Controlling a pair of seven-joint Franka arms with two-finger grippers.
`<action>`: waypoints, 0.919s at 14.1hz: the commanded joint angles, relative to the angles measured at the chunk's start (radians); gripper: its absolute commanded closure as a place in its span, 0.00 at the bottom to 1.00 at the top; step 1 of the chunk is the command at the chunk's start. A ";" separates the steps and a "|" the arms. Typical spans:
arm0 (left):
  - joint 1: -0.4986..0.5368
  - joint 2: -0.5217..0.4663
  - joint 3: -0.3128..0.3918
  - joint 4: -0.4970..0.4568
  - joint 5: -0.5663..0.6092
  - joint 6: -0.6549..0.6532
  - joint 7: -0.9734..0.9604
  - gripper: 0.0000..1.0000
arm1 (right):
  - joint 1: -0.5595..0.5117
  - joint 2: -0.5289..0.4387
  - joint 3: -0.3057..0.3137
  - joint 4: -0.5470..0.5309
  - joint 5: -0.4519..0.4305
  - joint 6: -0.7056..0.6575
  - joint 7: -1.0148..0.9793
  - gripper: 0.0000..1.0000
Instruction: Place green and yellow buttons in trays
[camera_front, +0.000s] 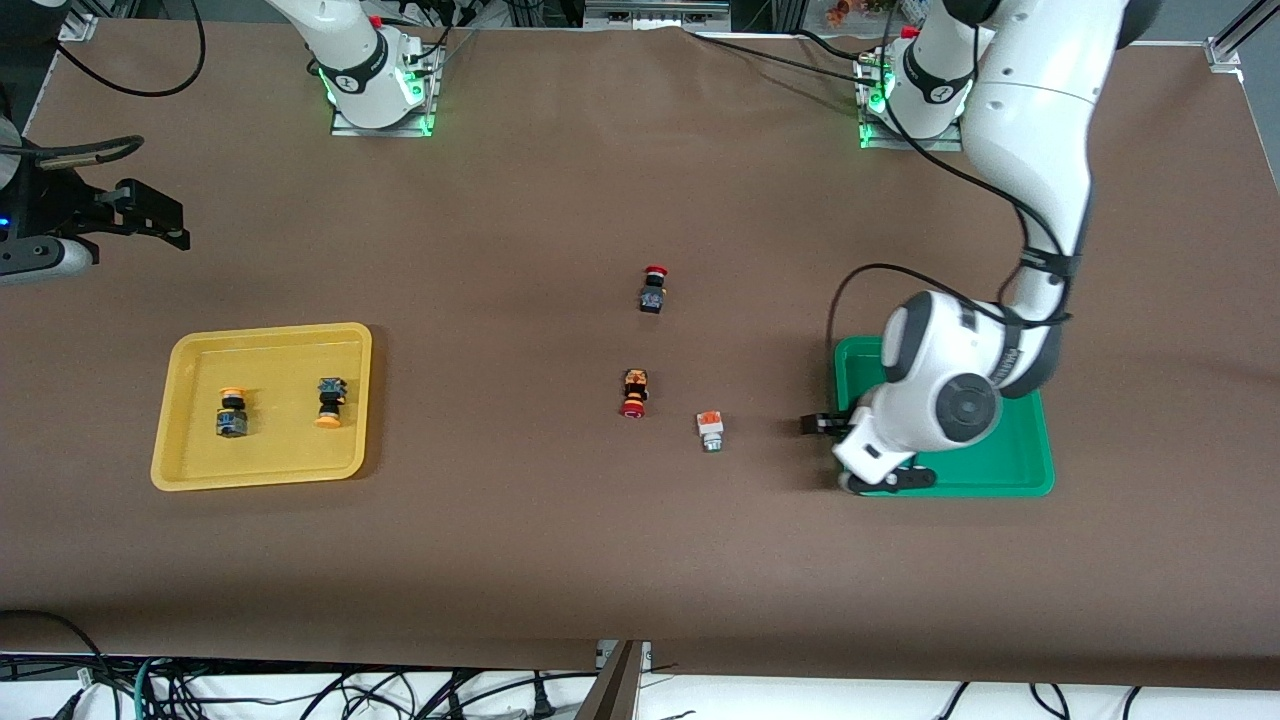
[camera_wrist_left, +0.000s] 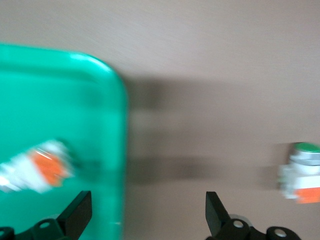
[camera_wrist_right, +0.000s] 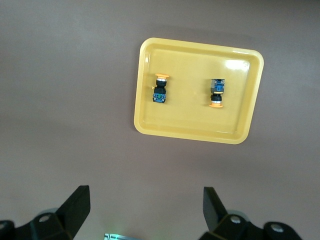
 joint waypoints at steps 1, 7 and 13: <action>-0.093 0.036 0.015 0.047 -0.024 0.020 -0.185 0.00 | -0.009 0.007 0.010 0.020 -0.010 -0.008 0.000 0.00; -0.199 0.145 0.017 0.104 -0.023 0.236 -0.366 0.00 | -0.009 0.007 0.010 0.020 -0.010 -0.006 0.000 0.00; -0.223 0.182 0.019 0.104 -0.014 0.292 -0.374 0.00 | -0.011 0.007 0.010 0.020 -0.010 -0.006 0.002 0.00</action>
